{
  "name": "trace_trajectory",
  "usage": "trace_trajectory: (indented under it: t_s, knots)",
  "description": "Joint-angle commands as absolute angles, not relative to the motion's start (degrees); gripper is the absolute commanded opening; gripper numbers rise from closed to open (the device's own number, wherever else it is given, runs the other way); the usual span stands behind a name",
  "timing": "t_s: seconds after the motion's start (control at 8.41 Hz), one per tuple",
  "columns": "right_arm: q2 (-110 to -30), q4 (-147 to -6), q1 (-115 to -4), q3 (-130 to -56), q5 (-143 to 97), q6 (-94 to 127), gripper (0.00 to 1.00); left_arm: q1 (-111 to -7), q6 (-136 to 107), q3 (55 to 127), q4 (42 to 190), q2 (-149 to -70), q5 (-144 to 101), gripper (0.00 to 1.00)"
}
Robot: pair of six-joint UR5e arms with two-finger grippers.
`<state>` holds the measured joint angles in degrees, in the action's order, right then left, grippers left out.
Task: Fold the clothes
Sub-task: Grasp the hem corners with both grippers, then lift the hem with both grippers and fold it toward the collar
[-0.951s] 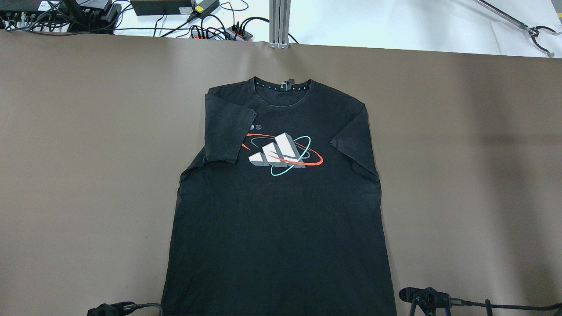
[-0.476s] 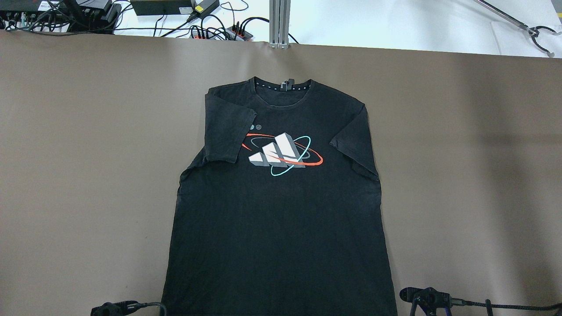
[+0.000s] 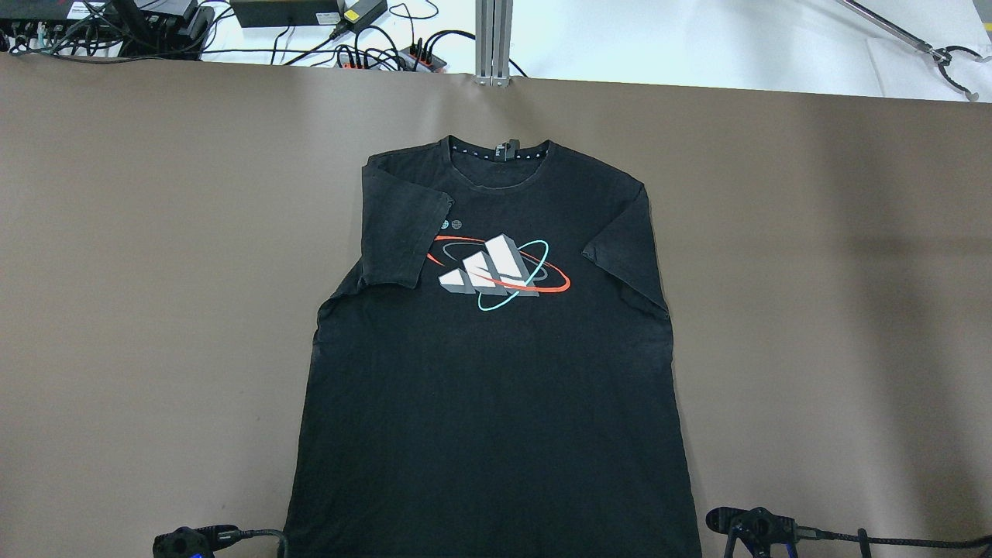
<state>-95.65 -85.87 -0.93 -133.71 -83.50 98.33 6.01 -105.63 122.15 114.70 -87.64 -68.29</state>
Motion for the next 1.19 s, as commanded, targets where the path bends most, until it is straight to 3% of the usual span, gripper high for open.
trace_trajectory:
  t_s: [0.0, 0.48, 0.71, 1.07]
  knots:
    - [-96.3, -85.9, -1.1, -135.1, -83.8, 98.3, 0.0, 6.7, -105.5, 126.9, 114.7, -85.4, -67.0, 0.0]
    - [-97.3, -85.6, -3.7, -140.5, -86.7, 103.9, 0.0, 5.0, -105.4, 138.9, 114.7, -83.3, -67.7, 0.0]
    - [-90.1, -85.6, -16.0, -138.4, -92.7, 106.0, 0.0, -4.0, -97.7, 134.9, 114.5, -89.9, -73.0, 0.0]
    - [-79.7, -85.6, -37.7, -124.1, -111.0, 104.6, 0.0, -24.6, -87.3, 121.4, 114.2, -102.2, -88.6, 0.0]
